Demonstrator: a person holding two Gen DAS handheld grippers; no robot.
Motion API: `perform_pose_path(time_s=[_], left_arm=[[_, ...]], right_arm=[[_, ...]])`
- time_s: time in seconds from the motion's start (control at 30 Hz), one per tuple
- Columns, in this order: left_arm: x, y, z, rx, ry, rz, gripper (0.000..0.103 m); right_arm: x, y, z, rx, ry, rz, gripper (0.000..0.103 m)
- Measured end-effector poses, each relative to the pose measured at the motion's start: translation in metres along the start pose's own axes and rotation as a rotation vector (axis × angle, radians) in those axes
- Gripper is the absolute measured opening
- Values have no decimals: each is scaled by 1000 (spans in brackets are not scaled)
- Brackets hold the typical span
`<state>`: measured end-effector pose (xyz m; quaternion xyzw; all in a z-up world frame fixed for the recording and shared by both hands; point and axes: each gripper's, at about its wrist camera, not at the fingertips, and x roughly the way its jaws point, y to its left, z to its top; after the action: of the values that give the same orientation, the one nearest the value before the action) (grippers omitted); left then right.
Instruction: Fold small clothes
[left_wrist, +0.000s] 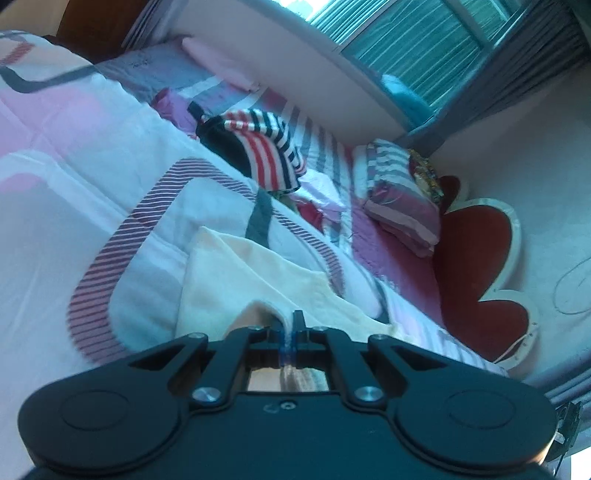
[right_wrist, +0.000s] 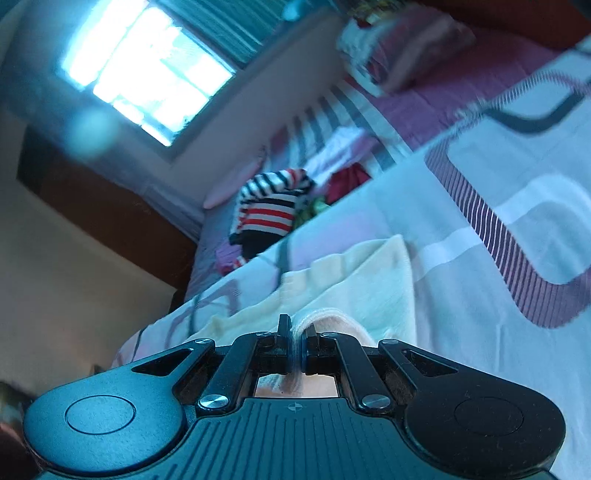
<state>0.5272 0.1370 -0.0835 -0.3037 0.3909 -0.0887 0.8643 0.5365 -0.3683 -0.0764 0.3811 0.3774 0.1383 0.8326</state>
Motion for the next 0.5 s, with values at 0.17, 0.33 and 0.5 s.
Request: perform_pose_path(time_s=[0.17,0.33,0.5], left_arm=[[37,9,9,20,-23,-104,21],[34,14,9,17,-130,-142,64],[36,0,8,223,-92,-9,56]], right_arm=[[40,-30,17,28,-10,34,8],[36,-37,15,-31,-154,26,88],[36,-33,16,-136,-102,-10,64]])
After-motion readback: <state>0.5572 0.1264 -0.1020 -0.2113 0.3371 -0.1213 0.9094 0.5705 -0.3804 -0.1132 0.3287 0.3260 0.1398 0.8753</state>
